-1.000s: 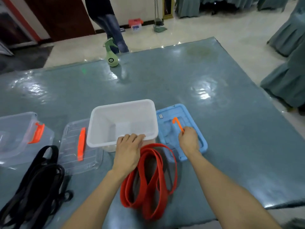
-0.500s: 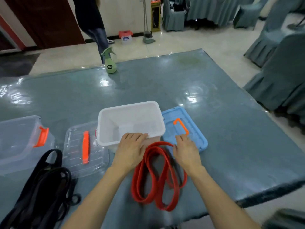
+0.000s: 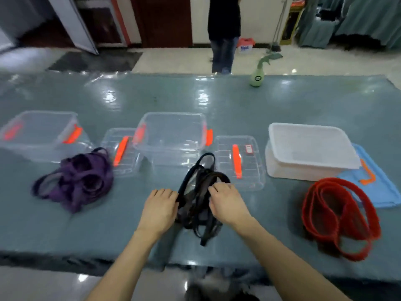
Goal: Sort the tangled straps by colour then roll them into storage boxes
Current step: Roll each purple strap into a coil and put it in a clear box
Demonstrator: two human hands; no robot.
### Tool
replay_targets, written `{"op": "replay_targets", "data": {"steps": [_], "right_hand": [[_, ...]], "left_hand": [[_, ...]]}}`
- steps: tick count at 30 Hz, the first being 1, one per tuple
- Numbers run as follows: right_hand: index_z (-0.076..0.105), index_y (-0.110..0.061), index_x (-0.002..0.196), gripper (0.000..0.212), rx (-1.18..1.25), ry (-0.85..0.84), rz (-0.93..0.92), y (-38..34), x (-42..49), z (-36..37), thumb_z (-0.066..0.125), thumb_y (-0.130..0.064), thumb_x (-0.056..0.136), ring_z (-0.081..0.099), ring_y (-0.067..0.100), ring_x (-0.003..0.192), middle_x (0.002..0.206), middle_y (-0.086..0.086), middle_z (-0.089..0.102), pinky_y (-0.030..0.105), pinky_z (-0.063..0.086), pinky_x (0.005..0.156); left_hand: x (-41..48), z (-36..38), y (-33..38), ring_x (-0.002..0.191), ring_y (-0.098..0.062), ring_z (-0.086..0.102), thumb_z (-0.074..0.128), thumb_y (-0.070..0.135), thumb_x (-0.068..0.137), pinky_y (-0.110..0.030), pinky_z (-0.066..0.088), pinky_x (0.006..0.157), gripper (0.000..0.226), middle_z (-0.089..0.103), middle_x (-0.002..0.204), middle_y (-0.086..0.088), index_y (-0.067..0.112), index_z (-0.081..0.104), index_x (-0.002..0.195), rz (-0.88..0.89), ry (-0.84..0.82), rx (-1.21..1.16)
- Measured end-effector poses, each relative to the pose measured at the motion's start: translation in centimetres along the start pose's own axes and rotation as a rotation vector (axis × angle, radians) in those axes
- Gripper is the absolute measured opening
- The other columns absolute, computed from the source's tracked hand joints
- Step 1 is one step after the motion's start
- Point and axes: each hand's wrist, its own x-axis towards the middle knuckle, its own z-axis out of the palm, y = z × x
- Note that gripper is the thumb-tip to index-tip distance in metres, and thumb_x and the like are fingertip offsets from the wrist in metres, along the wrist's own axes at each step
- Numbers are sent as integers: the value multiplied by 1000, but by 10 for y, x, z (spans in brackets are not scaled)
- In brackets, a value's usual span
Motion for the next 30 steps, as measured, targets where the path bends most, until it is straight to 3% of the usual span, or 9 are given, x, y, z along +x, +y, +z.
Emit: {"op": "replay_targets", "data": {"steps": [4, 9, 14, 17, 21, 23, 26, 28, 30], "right_hand": [[66, -13, 120, 27, -44, -78, -139, -65, 47, 10, 51, -25, 100, 61, 34, 118, 122, 10, 66, 46, 44, 104], [61, -15, 124, 30, -42, -124, -252, -132, 104, 23, 40, -26, 106, 59, 30, 120, 125, 6, 62, 41, 40, 107], [61, -14, 124, 29, 79, -188, -262, -196, 152, 34, 45, -34, 109, 60, 31, 122, 127, 8, 62, 44, 45, 104], [60, -14, 129, 35, 152, -189, -228, -230, 187, 40, 48, -40, 110, 59, 31, 126, 131, 8, 62, 44, 49, 103], [59, -16, 137, 53, 227, -105, -138, -286, 243, 51, 58, -55, 103, 62, 33, 123, 131, 8, 63, 46, 52, 102], [52, -16, 149, 82, 236, -62, -68, -316, 265, 58, 61, -73, 91, 59, 34, 127, 137, 9, 61, 49, 48, 108], [30, -10, 165, 127, 152, -158, 55, -352, 288, 74, 64, -90, 73, 48, 33, 142, 154, 9, 52, 53, 39, 118], [30, -6, 163, 127, 64, -219, 121, -368, 298, 83, 74, -84, 72, 45, 33, 143, 153, 11, 51, 52, 36, 119], [53, -13, 146, 96, 4, -230, 133, -378, 301, 86, 76, -76, 78, 47, 31, 137, 142, 7, 59, 47, 35, 116]], "left_hand": [[-29, -10, -73, 108, -35, 67, 67, 30, 98, -46, 50, 98, 29, 72, 114, -6, 17, 73, 122, -143, -45, 33], [-64, -25, -159, 104, -38, 69, 72, 28, 95, -49, 53, 94, 21, 73, 108, -9, 14, 74, 111, -311, 8, 91], [-89, -35, -248, 120, -35, 64, 66, 31, 101, -47, 51, 100, 35, 69, 125, -7, 17, 69, 132, -500, -107, 74], [-91, -39, -308, 121, -38, 64, 66, 19, 95, -49, 53, 97, 45, 69, 128, -9, 17, 67, 139, -547, -137, 53], [-68, -34, -399, 127, -43, 62, 70, 17, 90, -53, 54, 100, 62, 64, 140, -14, 16, 60, 151, -482, -117, -65], [-47, -29, -439, 135, -41, 57, 76, 26, 88, -51, 54, 105, 84, 53, 155, -10, 22, 43, 165, -350, -156, -109], [-17, -16, -481, 143, -42, 53, 83, 34, 85, -51, 52, 112, 113, 29, 175, -11, 29, 14, 175, -205, -289, -135], [-6, -5, -493, 143, -43, 54, 85, 38, 83, -52, 52, 111, 128, 28, 177, -13, 29, -3, 176, -155, -409, -246], [-3, 5, -500, 142, -43, 56, 86, 42, 80, -51, 52, 110, 135, 42, 169, -17, 29, -8, 175, -144, -486, -397]]}}
